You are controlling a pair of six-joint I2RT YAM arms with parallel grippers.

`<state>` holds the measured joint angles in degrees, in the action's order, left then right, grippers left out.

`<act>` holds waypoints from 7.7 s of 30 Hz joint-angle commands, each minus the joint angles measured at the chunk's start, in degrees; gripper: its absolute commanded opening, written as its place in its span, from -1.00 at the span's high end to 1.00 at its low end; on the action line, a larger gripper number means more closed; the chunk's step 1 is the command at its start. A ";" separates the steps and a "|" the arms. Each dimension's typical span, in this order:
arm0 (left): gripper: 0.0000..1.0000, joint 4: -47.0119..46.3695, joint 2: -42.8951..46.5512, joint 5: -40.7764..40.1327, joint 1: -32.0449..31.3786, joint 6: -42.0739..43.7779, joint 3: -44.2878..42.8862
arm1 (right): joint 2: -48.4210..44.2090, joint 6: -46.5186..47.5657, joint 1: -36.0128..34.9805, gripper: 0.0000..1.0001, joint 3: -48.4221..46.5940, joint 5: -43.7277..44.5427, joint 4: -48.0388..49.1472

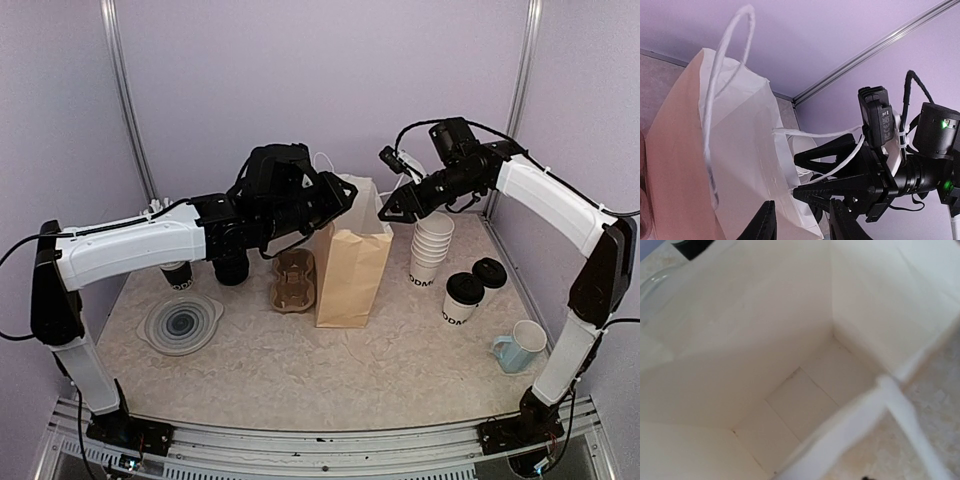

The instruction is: Pack the takeout coffee

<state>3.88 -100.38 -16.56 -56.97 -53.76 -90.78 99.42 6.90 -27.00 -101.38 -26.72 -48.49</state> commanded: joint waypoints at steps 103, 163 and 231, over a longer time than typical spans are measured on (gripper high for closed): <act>1.00 2.28 9.45 11.02 16.66 21.37 32.90 | -8.36 11.96 1.24 1.00 -0.15 -4.49 -1.36; -0.07 30.59 5.28 18.10 10.83 52.40 17.28 | -12.14 14.25 3.36 1.00 2.76 -0.35 -1.04; 0.57 44.11 19.92 20.19 8.51 56.81 -2.26 | -9.68 18.37 3.69 1.00 1.20 -11.68 -5.04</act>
<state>45.65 -83.70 4.58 -46.46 4.89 -86.30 89.10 23.53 -23.59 -97.65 -31.77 -51.24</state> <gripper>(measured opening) 0.246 0.008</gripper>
